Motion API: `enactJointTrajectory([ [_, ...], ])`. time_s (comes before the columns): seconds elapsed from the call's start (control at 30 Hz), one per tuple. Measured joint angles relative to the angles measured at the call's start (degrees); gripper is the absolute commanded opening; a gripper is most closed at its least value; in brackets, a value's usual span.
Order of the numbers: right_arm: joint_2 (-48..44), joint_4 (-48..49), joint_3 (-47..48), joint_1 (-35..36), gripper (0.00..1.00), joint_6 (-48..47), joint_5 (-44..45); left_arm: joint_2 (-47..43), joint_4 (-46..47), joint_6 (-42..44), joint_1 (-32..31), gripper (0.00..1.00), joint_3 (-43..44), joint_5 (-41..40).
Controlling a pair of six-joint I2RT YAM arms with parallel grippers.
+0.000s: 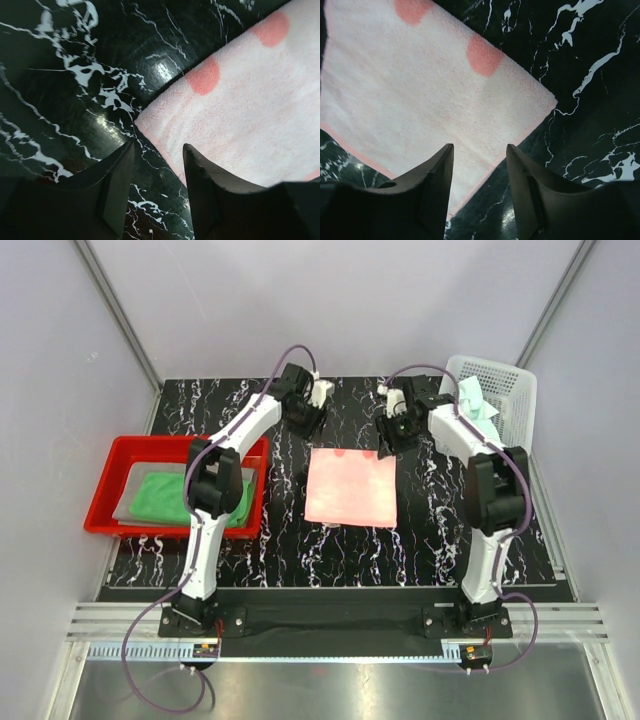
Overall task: Fold and stack the towels
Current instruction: Fold the towel
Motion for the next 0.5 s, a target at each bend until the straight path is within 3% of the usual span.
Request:
enactJointTrajectory([
  [0.17, 10.08, -4.87, 8.68, -2.16, 0.50, -9.46, -2.49, 2.54, -1.75, 4.79, 0.04, 0.48, 0.04, 2.54],
  [0.5, 19.26, -12.26, 18.29, -5.35, 0.49, -22.67, -5.86, 8.26, -2.67, 10.10, 0.07, 0.48, 3.76, 3.15],
])
